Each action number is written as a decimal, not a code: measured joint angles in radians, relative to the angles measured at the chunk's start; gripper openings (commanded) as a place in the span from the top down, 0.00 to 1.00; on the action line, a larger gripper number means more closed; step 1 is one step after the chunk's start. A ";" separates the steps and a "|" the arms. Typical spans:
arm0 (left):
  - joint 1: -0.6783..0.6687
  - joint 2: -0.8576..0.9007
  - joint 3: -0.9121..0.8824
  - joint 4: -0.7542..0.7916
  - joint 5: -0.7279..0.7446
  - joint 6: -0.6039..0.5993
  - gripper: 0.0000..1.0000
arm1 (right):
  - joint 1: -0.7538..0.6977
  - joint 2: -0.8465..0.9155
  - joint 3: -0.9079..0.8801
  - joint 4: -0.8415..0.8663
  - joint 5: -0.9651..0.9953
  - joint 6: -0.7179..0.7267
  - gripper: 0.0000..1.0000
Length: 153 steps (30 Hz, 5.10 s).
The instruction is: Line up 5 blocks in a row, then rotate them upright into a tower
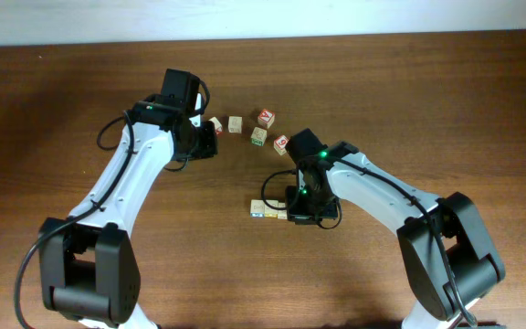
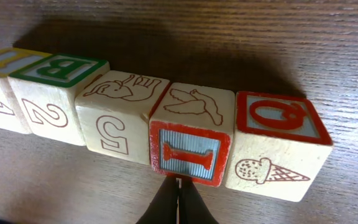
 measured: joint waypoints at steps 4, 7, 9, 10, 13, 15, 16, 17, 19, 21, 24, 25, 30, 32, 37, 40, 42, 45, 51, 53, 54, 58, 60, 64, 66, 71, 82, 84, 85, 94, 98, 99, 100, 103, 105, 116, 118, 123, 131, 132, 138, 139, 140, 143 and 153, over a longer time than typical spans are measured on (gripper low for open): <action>0.000 0.000 0.000 -0.002 0.000 0.000 0.69 | 0.000 0.000 0.015 -0.058 0.000 -0.020 0.96; 0.000 0.000 0.000 -0.003 0.000 0.000 0.69 | -0.002 -0.019 0.053 -0.094 0.011 -0.031 0.96; 0.000 0.000 0.000 -0.003 0.000 0.000 0.68 | -0.012 -0.064 0.064 -0.123 0.032 -0.033 0.96; 0.000 0.000 0.000 -0.003 0.000 0.000 0.68 | -0.024 -0.088 0.068 -0.138 0.048 -0.033 0.96; 0.000 0.000 0.000 -0.003 0.000 0.000 0.67 | -0.089 -0.105 0.077 -0.163 0.098 -0.032 0.96; 0.000 0.000 0.000 -0.003 0.000 0.000 0.67 | -0.135 -0.099 0.077 -0.163 0.120 -0.032 0.96; 0.000 0.000 0.000 -0.003 0.000 0.000 0.66 | -0.142 -0.094 0.077 -0.163 0.124 -0.032 0.96; 0.000 0.000 0.000 -0.003 0.000 0.000 0.66 | -0.145 -0.087 0.077 -0.159 0.127 -0.032 0.96; 0.000 0.000 0.000 -0.003 0.000 0.000 0.66 | -0.144 -0.048 0.077 -0.140 0.131 -0.031 0.96; 0.000 0.000 0.000 -0.003 0.000 0.000 0.66 | -0.144 -0.020 0.075 -0.127 0.131 -0.031 0.96; 0.000 0.000 0.000 -0.003 0.000 0.000 0.66 | -0.144 0.027 0.075 -0.126 0.132 -0.031 0.96; 0.000 0.000 0.000 -0.003 0.000 0.000 0.66 | -0.144 0.037 0.074 -0.125 0.134 -0.030 0.96; 0.000 0.000 0.000 -0.003 0.000 0.000 0.64 | -0.144 0.049 0.074 -0.123 0.134 -0.030 0.96; 0.000 0.000 0.000 -0.003 0.000 0.000 0.64 | -0.144 0.049 0.074 -0.111 0.124 -0.030 0.96; 0.000 0.000 0.000 -0.003 0.000 0.000 0.64 | -0.144 0.049 0.074 -0.091 0.092 -0.034 0.96; 0.000 0.000 0.000 -0.003 0.000 0.000 0.64 | -0.144 0.049 0.074 -0.084 0.064 -0.049 0.96; 0.000 0.000 0.000 -0.003 0.000 0.000 0.64 | -0.144 0.049 0.074 -0.068 0.040 -0.055 0.96; 0.000 0.000 0.000 -0.003 0.000 0.000 0.64 | -0.144 0.049 0.074 -0.046 0.011 -0.058 0.96; 0.000 0.000 0.000 -0.003 0.000 0.000 0.64 | -0.137 0.049 0.074 -0.012 -0.026 -0.060 0.96; 0.000 0.000 0.000 -0.003 0.000 0.000 0.64 | -0.122 0.049 0.074 -0.007 -0.029 -0.060 0.96; 0.000 0.000 0.000 -0.003 0.000 0.000 0.64 | -0.119 0.049 0.074 -0.006 -0.029 -0.060 0.96; 0.000 0.000 0.000 -0.003 0.000 0.000 0.64 | -0.120 0.049 0.076 -0.024 -0.033 -0.059 0.96; 0.000 0.000 0.000 -0.003 0.000 0.000 0.69 | -0.135 0.048 0.090 -0.051 -0.036 -0.060 0.96; 0.000 0.000 0.000 -0.003 0.000 0.003 0.82 | -0.180 0.032 0.124 -0.087 -0.039 -0.084 0.96; 0.000 0.000 0.000 -0.012 0.000 0.006 1.00 | -0.201 0.022 0.126 -0.096 -0.040 -0.109 0.96; 0.000 0.000 0.001 -0.141 0.005 0.003 1.00 | -0.177 0.020 0.078 0.030 -0.051 -0.126 0.96; 0.000 0.000 -0.072 -0.205 0.028 0.016 1.00 | -0.171 0.020 -0.007 0.092 -0.093 -0.105 0.96; 0.000 0.000 -0.099 -0.160 0.058 0.027 1.00 | -0.171 0.020 -0.011 0.090 -0.100 -0.103 0.96; 0.000 0.000 -0.104 -0.145 0.072 0.031 1.00 | -0.171 0.020 -0.015 0.089 -0.107 -0.104 0.96; 0.000 0.000 -0.108 -0.102 0.168 0.080 1.00 | -0.163 0.020 -0.033 0.089 -0.134 -0.082 0.96; 0.000 0.000 -0.108 -0.094 0.171 0.082 1.00 | -0.159 0.020 -0.033 0.089 -0.147 -0.074 0.96; 0.000 0.000 -0.108 -0.088 0.171 0.082 1.00 | -0.158 0.020 -0.033 0.089 -0.149 -0.074 0.96; 0.000 0.000 -0.108 -0.080 0.171 0.082 1.00 | -0.156 0.020 -0.033 0.089 -0.152 -0.074 0.96; 0.000 0.000 -0.108 -0.050 0.167 0.082 1.00 | -0.156 0.020 -0.033 0.096 -0.152 -0.074 0.96; 0.002 0.000 -0.108 -0.032 0.154 0.101 1.00 | -0.163 0.020 -0.033 0.096 -0.151 -0.074 0.96; 0.034 0.000 -0.157 -0.036 0.242 0.325 1.00 | -0.193 0.020 -0.036 0.108 -0.156 -0.140 0.96; 0.034 0.000 -0.195 0.007 0.242 0.333 1.00 | -0.199 0.020 -0.037 0.107 -0.176 -0.168 0.96; 0.034 -0.088 -0.264 0.063 0.177 0.301 1.00 | -0.282 0.020 -0.053 0.114 -0.216 -0.217 0.96; 0.034 -0.234 -0.466 0.245 0.276 0.158 1.00 | -0.313 0.020 -0.103 0.156 -0.260 -0.223 0.96; 0.034 -0.233 -0.497 0.274 0.307 0.140 1.00 | -0.313 0.020 -0.106 0.156 -0.264 -0.212 0.96; 0.034 -0.211 -0.546 0.341 0.394 0.071 1.00 | -0.284 0.020 -0.121 0.191 -0.271 -0.179 0.96; 0.034 -0.200 -0.546 0.349 0.399 0.060 1.00 | -0.282 0.020 -0.121 0.190 -0.271 -0.179 0.96; 0.034 -0.188 -0.546 0.354 0.402 0.053 1.00 | -0.281 0.020 -0.121 0.190 -0.271 -0.178 0.96; 0.034 -0.136 -0.547 0.354 0.407 0.035 1.00 | -0.281 0.020 -0.121 0.191 -0.271 -0.178 0.96; 0.002 -0.133 -0.551 0.350 0.407 0.019 1.00 | -0.281 0.020 -0.121 0.190 -0.271 -0.178 0.96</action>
